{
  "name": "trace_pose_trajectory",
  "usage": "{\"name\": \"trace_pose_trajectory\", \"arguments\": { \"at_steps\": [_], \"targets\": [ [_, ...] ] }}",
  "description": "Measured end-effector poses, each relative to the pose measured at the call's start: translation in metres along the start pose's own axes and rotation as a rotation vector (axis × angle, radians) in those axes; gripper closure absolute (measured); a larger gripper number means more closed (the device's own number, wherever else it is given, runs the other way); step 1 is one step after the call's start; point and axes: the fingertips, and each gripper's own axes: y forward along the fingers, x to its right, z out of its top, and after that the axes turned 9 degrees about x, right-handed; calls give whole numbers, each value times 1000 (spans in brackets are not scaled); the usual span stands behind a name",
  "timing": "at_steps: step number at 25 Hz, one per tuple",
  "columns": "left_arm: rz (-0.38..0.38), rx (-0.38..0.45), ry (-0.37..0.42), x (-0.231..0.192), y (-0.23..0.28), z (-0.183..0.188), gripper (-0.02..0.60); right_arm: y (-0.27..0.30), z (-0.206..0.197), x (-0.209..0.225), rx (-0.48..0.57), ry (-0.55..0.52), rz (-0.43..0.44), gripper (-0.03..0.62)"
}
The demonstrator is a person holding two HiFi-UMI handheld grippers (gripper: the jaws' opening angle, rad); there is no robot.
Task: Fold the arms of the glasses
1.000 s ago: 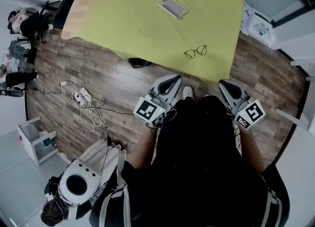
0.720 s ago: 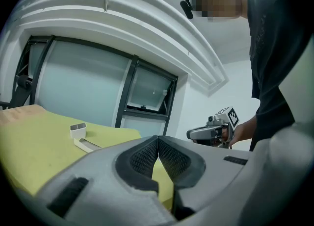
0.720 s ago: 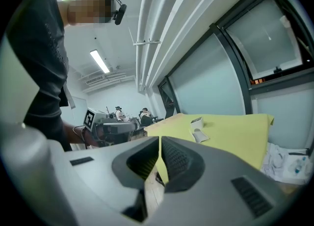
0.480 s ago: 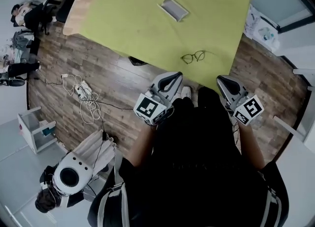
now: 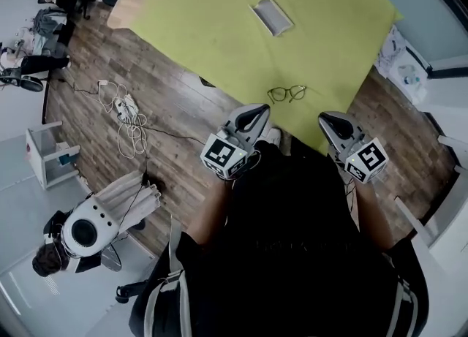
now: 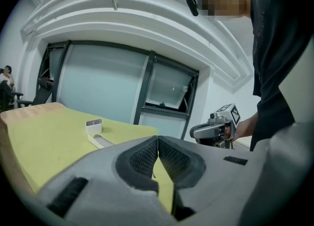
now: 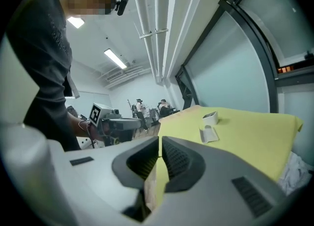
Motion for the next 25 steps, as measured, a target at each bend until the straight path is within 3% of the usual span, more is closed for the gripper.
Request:
{"name": "trace_pose_trajectory", "arguments": {
  "at_steps": [5, 11, 15, 19, 25],
  "targets": [
    [94, -1, 15, 0, 2, -7, 561, -1, -11, 9, -70, -31, 113, 562],
    [164, 20, 1, -11, -6, -11, 561, 6, -22, 25, -136, -92, 153, 562],
    [123, 51, 1, -6, -5, -10, 561, 15, -31, 36, -172, -64, 145, 562],
    [86, -31, 79, -9, 2, -26, 561, 27, -46, 40, -245, -122, 167, 562],
    [29, -91, 112, -13, 10, -44, 561, 44, -69, 48, -354, -192, 194, 562]
  ]
}}
